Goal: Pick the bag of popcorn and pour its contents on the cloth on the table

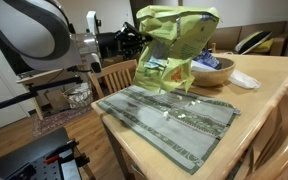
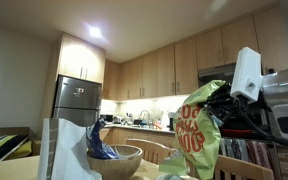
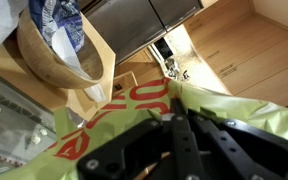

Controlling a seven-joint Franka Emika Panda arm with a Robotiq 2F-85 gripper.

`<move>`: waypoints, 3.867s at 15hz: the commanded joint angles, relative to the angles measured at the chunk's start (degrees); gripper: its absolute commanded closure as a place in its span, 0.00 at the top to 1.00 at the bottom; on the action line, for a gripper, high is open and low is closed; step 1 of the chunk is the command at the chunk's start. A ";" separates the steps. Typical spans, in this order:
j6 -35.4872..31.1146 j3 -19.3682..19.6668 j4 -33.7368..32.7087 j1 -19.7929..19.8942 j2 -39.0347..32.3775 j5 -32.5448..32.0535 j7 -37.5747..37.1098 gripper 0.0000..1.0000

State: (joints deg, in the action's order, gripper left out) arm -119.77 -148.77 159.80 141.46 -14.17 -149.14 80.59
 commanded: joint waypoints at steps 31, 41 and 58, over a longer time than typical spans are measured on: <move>-26.01 55.47 -5.65 -44.56 -22.79 0.10 -28.54 0.72; -25.74 64.52 -9.66 -46.44 -38.77 0.09 -19.42 1.00; -42.50 70.91 -13.07 -49.15 -35.15 -1.49 -41.32 1.00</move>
State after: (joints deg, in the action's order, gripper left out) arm -159.48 -78.75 148.41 94.02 -52.12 -148.39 48.09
